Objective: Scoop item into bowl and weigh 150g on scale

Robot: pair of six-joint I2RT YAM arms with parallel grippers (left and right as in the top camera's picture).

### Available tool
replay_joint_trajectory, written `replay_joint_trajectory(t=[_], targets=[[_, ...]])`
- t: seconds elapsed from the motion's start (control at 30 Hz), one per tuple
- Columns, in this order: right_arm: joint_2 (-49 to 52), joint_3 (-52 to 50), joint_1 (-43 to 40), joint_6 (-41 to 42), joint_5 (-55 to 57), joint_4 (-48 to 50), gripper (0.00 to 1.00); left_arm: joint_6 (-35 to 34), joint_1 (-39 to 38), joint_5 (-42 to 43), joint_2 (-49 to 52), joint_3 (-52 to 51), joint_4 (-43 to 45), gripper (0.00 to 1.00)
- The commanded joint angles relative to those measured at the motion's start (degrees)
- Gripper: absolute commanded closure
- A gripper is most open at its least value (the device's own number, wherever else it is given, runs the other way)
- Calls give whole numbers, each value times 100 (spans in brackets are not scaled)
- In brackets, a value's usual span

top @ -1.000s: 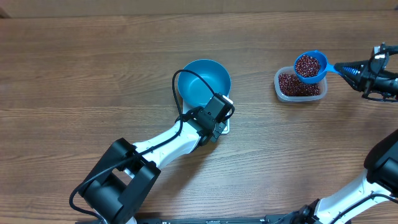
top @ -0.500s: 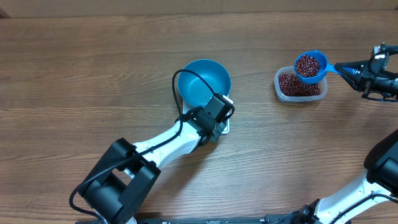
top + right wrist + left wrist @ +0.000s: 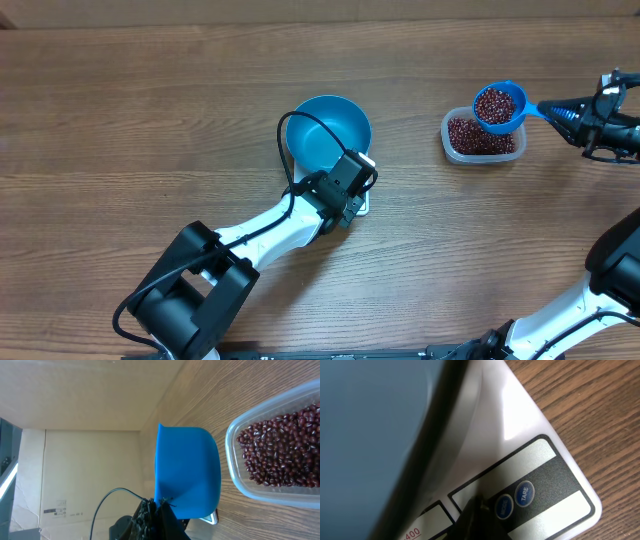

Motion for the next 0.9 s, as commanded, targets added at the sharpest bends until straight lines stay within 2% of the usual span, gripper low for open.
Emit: replay_joint_trajectory(t=[0.0,0.87], targets=[[0,-22,15,-55,-160,9,96,-125,24,55,136,7,2,96],[0,-22,15,-52,-162,-11,96,-122,24,201,138,4,-105,96]])
